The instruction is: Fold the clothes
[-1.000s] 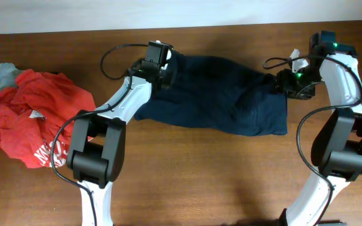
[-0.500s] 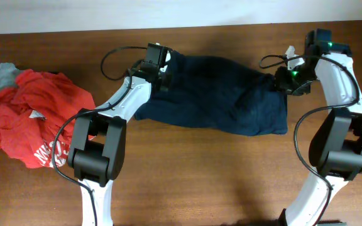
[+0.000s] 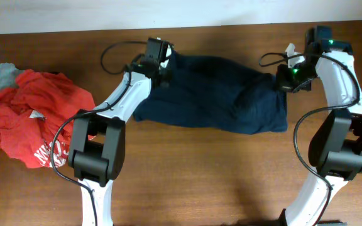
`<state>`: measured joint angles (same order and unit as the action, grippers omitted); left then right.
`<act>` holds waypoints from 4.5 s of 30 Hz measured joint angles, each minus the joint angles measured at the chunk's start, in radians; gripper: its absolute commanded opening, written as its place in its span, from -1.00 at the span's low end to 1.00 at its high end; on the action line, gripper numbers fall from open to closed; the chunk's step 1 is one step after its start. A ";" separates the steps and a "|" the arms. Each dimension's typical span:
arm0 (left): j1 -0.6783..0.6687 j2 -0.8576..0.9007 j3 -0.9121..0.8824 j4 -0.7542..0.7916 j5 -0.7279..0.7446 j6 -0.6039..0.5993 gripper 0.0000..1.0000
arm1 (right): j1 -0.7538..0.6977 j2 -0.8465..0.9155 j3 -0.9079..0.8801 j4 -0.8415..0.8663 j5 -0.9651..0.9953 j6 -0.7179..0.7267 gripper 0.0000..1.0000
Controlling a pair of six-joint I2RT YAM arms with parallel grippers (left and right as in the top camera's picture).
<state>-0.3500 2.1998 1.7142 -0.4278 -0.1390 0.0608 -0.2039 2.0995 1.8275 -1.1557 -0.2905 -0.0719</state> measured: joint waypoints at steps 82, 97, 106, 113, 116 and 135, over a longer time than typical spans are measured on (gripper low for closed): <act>0.099 0.176 0.135 -0.137 0.216 0.044 -0.99 | -0.185 0.183 0.008 0.077 -0.238 0.011 0.60; 0.095 0.177 0.135 -0.148 0.215 0.043 -0.99 | -0.176 0.163 -0.266 0.409 -0.456 0.023 -0.92; 0.095 0.177 0.135 -0.151 0.215 0.043 -0.99 | -0.237 0.179 -0.242 0.305 -0.529 0.034 -0.92; 0.084 0.177 0.135 -0.155 0.214 0.021 -0.99 | -0.242 0.174 -0.076 0.099 -0.518 -0.011 -0.92; 0.075 0.177 0.135 -0.155 0.209 0.021 -0.99 | -0.201 0.166 -0.009 0.055 -0.498 -0.014 -0.93; 0.056 0.177 0.135 -0.156 0.206 0.021 -0.99 | 0.425 0.157 0.125 0.356 -0.435 0.196 -0.92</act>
<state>-0.2935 2.3768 1.8496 -0.5835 0.0673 0.0818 0.2214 2.2562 1.9522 -0.7994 -0.7258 0.1246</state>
